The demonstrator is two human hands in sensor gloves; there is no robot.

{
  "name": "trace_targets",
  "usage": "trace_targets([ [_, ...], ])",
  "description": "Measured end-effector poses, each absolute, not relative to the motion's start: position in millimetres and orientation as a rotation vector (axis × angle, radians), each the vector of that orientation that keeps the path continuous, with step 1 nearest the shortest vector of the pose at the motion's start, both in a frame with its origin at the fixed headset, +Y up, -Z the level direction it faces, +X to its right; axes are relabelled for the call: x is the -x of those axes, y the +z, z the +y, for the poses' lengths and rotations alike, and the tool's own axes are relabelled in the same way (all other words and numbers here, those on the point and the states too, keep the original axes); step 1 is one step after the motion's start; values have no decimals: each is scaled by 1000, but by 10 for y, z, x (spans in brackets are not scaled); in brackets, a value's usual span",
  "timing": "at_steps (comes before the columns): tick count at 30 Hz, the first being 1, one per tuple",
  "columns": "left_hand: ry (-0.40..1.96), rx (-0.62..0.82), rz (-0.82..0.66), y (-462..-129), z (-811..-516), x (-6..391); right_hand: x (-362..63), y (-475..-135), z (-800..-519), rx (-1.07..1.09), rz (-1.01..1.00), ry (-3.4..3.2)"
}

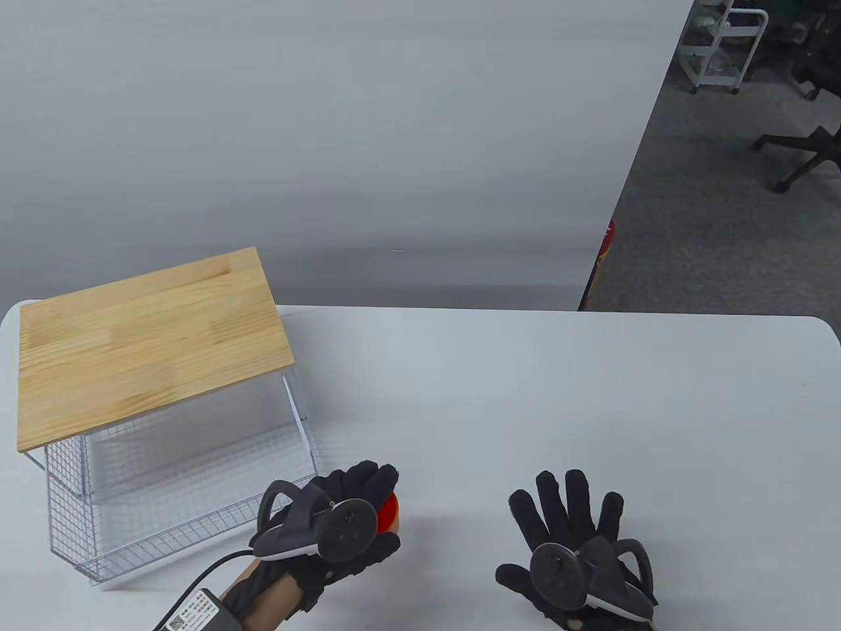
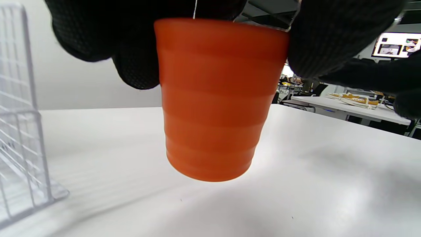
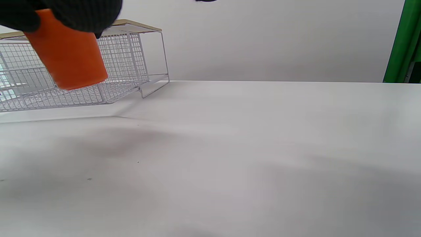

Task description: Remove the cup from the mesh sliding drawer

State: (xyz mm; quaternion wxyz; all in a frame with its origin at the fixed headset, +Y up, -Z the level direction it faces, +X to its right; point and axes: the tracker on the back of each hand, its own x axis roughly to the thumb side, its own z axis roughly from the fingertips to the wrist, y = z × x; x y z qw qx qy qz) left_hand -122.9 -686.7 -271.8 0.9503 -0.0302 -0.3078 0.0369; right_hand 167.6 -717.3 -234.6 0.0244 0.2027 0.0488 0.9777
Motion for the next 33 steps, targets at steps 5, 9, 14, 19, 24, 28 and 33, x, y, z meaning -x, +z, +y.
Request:
trace_targets([
  [5,75,102,-646,-2710,-7047,1158,-1675,-2348,-7173,-627,158,3027],
  [9,73,126,-664,-2706,-7172,1105,-1675,-2349,-7171,-625,161,3027],
  [14,60,156,-676,-2696,-7299,1053,-1674,-2350,-7169,-625,163,3028],
  [19,41,185,-682,-2690,-7403,1018,-1673,-2353,-7170,-625,170,3030],
  [24,50,193,-685,-2685,-7424,1007,-1675,-2352,-7165,-624,167,3030],
  [28,49,193,-687,-2675,-7437,992,-1674,-2352,-7166,-627,165,3031],
  [33,50,196,-694,-2668,-7471,970,-1676,-2352,-7165,-624,168,3027],
])
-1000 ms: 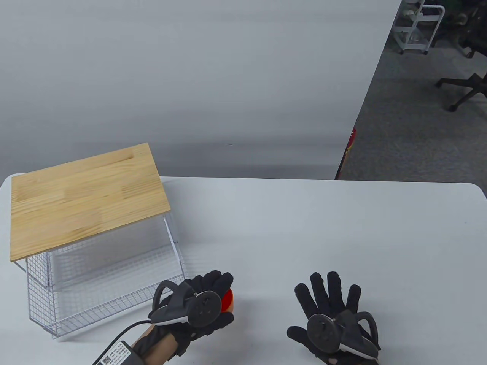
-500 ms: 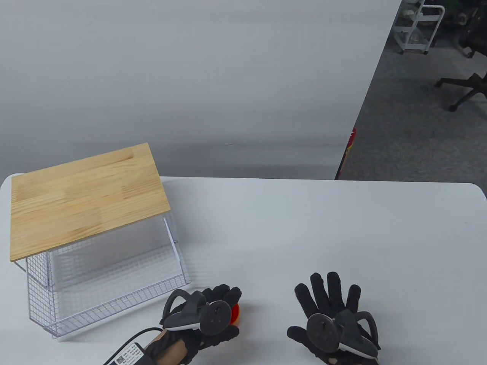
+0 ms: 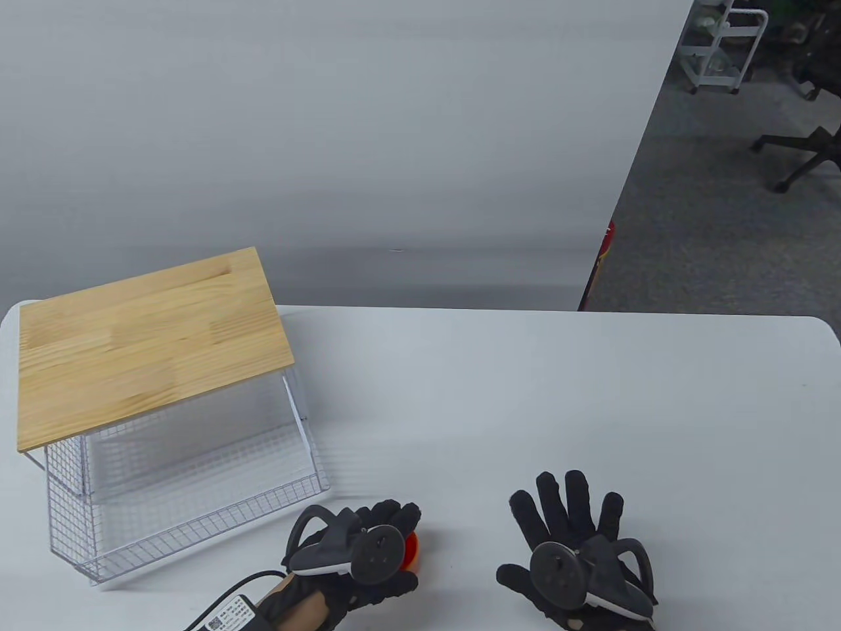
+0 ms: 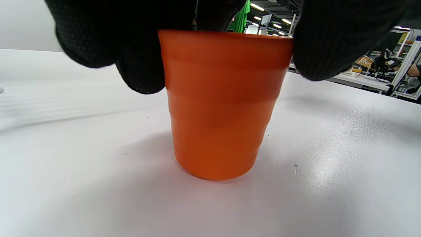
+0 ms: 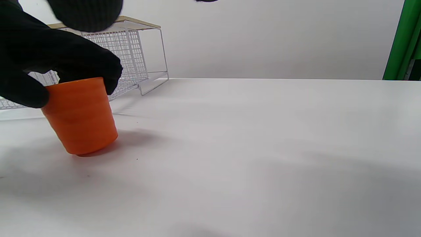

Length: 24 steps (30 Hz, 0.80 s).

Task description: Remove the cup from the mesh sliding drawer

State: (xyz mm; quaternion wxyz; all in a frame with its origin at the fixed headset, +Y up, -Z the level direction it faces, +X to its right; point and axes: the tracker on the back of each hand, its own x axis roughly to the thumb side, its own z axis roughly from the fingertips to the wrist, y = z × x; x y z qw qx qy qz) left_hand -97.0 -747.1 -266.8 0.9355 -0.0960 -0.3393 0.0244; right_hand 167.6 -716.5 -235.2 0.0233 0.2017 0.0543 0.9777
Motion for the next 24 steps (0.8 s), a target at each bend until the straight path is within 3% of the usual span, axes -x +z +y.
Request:
trace_targets([
  [13,56,216,-705,-2654,-7503,941,-1679,-2350,-7160,-624,160,3026],
  [24,110,128,-701,-2624,-7212,1152,-1682,-2353,-7162,-622,172,3021],
])
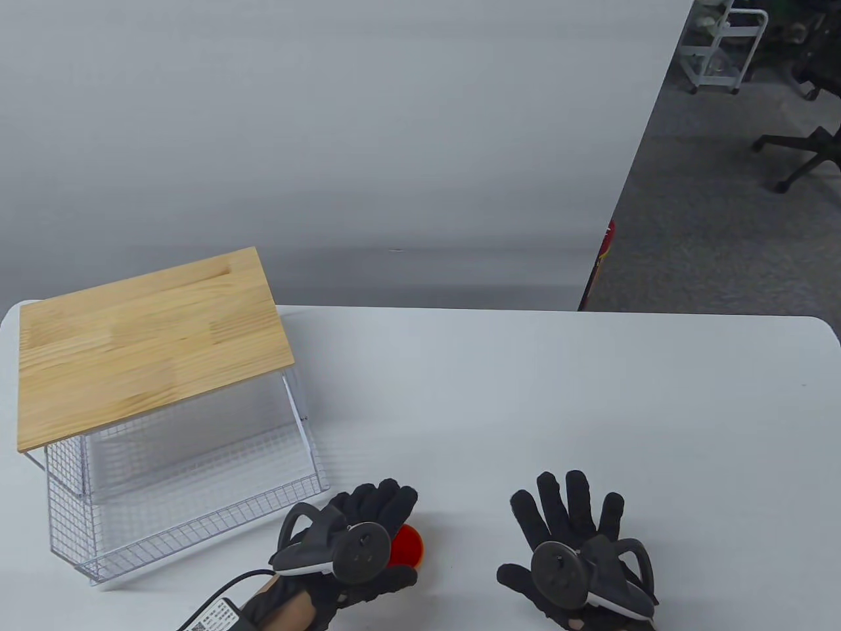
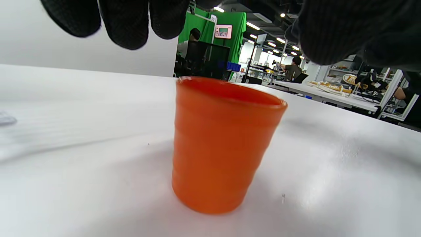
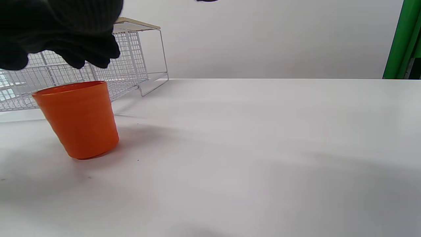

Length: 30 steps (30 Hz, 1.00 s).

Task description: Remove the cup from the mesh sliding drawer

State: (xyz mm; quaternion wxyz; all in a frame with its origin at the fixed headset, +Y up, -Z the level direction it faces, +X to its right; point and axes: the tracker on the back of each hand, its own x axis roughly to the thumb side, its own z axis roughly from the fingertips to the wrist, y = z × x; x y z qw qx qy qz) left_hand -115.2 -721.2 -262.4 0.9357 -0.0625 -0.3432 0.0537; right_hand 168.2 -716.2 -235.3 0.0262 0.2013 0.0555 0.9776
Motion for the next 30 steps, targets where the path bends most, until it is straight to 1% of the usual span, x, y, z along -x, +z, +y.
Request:
trace_targets([
  [6,65,41,-663,-2575,-6968,1365,-1686,-2359,-7166,-617,181,3021],
  [10,48,-1,-604,-2553,-6770,1619,-1687,-2363,-7165,-614,184,3021],
  [16,-19,-17,-503,-2531,-6613,2029,-1691,-2368,-7163,-611,184,3015],
  [22,-32,40,-418,-2555,-6692,2438,-1696,-2391,-7190,-597,211,3012],
  [26,-38,69,-351,-2579,-6819,2681,-1694,-2395,-7193,-593,217,3014],
  [30,-38,96,-305,-2611,-6956,2843,-1691,-2397,-7196,-590,230,3017],
])
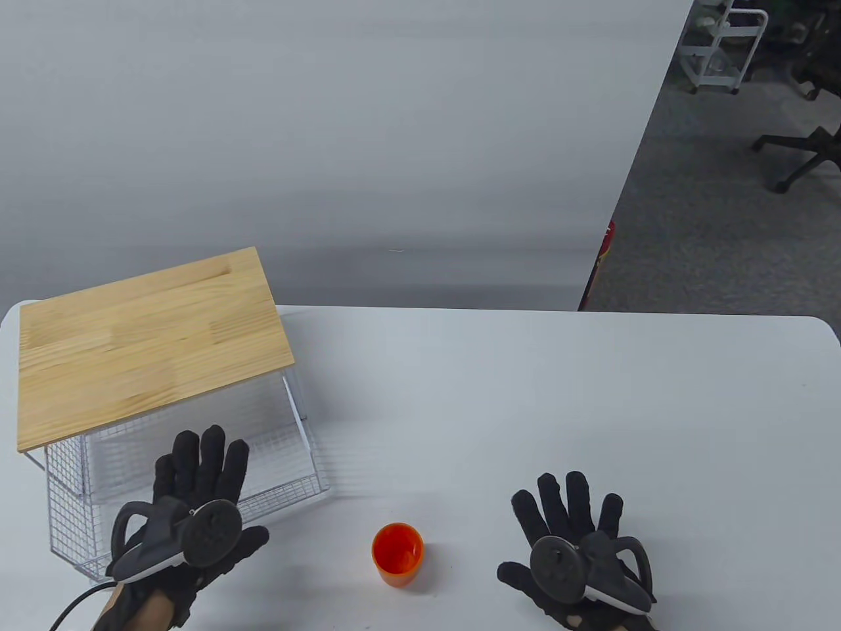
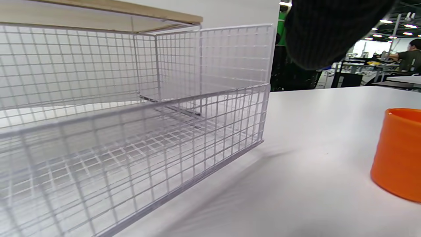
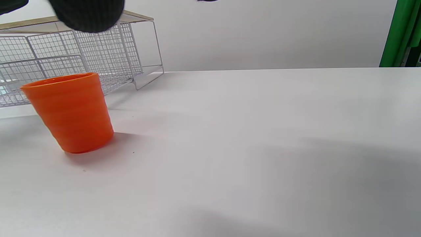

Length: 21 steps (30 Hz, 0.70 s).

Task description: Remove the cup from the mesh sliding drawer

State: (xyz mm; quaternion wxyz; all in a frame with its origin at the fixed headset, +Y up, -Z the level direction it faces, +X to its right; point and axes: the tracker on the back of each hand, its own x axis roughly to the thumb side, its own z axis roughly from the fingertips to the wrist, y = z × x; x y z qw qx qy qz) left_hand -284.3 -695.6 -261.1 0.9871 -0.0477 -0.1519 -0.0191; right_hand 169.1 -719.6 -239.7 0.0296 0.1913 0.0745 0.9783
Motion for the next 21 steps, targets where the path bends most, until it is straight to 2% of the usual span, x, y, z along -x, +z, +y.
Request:
trace_targets([
  [5,36,114,-283,-2654,-7088,2976,-1689,-2398,-7196,-589,234,3017],
  [21,-6,203,-244,-2811,-7419,3055,-1687,-2415,-7188,-575,266,3021],
])
